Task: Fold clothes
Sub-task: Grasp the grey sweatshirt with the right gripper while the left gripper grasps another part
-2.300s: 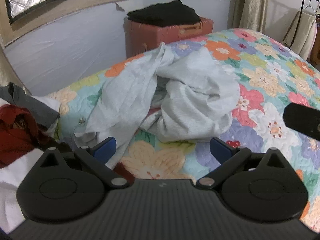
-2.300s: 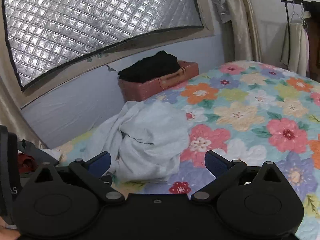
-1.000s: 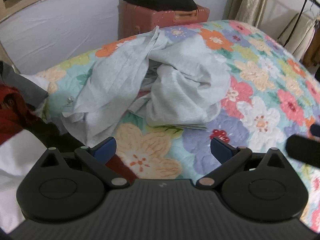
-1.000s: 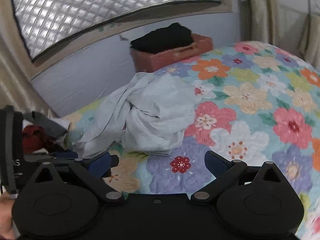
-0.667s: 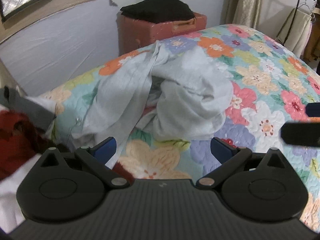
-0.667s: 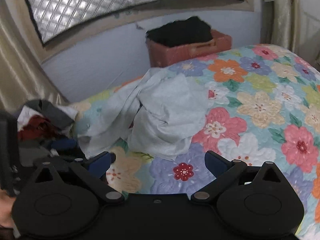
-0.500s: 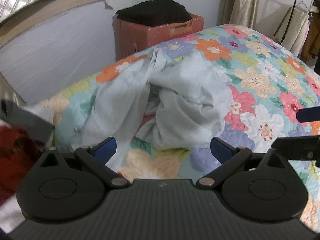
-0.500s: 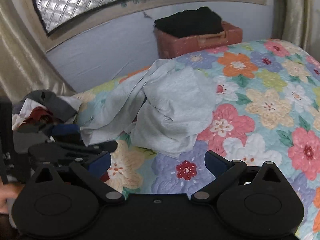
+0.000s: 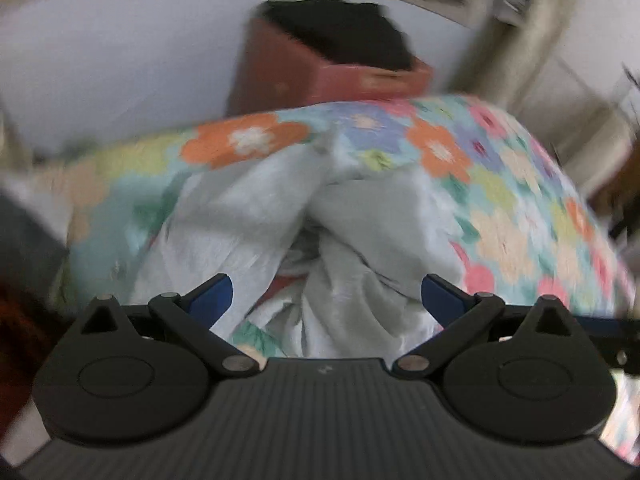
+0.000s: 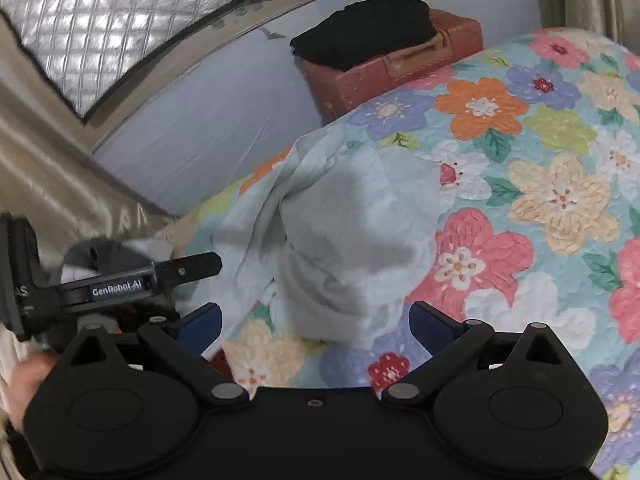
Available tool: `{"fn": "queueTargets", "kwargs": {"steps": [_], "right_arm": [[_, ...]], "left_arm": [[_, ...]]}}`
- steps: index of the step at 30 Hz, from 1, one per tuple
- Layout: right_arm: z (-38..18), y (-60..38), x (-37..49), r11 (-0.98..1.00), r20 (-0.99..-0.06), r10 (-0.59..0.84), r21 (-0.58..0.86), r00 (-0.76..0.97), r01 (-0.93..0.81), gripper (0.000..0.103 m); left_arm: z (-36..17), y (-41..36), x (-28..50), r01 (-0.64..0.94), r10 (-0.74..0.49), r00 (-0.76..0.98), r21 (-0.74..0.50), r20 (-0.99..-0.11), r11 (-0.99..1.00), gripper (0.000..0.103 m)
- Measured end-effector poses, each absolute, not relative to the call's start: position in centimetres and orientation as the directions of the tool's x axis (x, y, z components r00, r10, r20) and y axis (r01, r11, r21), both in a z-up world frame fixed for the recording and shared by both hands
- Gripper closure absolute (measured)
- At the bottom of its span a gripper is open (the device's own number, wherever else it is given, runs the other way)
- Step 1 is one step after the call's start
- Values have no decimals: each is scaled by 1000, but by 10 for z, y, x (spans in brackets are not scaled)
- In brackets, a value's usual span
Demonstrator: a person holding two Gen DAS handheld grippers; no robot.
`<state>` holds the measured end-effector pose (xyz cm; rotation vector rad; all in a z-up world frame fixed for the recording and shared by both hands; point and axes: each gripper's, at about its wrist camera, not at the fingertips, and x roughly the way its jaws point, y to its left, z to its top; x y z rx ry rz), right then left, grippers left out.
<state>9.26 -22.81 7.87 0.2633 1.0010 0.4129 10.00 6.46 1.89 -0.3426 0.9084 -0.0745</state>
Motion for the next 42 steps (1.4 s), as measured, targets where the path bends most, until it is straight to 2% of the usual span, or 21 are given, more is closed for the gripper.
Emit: {"fn": "queueTargets", "kwargs": {"steps": [2,5,8,12,14,16,19,22,23,25,28,30,31,32,34,36,40,42], "right_arm": [[73,-229,99,890,-748,455,406,483,-209,1],[65,-231,109,885,-732,461,419,501,-201,1],[46,-236,116,857,-658,493,480,569,-187,1],[7,-234,134,850,-642,460,519,614,-93,1],[-13,-233,144,842,-635,441,538,635,-47,1],[-32,-232,154,843,-647,400,537,649,16,1],[-51,-229,165,871,-692,324,485,644,83,1],[-68,-231,176,859,-677,364,510,640,52,1],[-75,-233,178,846,-674,377,529,635,60,1],[-91,-237,185,792,-650,430,604,627,84,2],[-108,-237,188,737,-600,476,671,643,81,2],[-111,-232,189,742,-586,485,669,649,49,9],[-112,-230,190,744,-579,490,667,652,33,17],[-113,-227,191,746,-572,495,665,654,17,32],[-116,-223,193,736,-563,510,677,650,8,53],[-115,-219,194,734,-570,519,679,636,10,56],[-106,-213,192,737,-587,549,676,595,-12,66],[-105,-216,187,715,-575,571,699,585,-10,68]], "left_arm": [[2,68,100,-102,-184,619,-310,-764,945,1],[-16,67,108,-102,-97,652,-214,-752,971,0],[-31,65,116,-61,-77,670,-159,-738,985,0],[-49,63,129,-74,-8,655,-75,-756,994,0],[-54,70,133,-108,-1,669,-99,-743,989,0],[-62,81,140,-141,-32,703,-184,-710,973,1],[-83,100,152,-244,-43,671,-275,-740,930,4],[-102,103,164,-293,-42,636,-291,-770,911,8],[-110,103,170,-315,-59,607,-308,-793,898,12],[-123,106,179,-353,-79,567,-328,-820,876,13],[-120,105,187,-348,-130,608,-410,-783,843,18],[-122,104,191,-324,-191,627,-476,-755,817,28],[-124,101,192,-305,-221,629,-498,-745,812,28],[-126,97,194,-290,-238,631,-509,-739,811,28],[-129,89,197,-278,-243,634,-509,-735,815,28],[-128,85,195,-278,-250,644,-526,-723,804,31],[-126,81,188,-228,-375,632,-626,-678,746,34],[-127,83,189,-210,-435,611,-665,-662,716,34]]}}
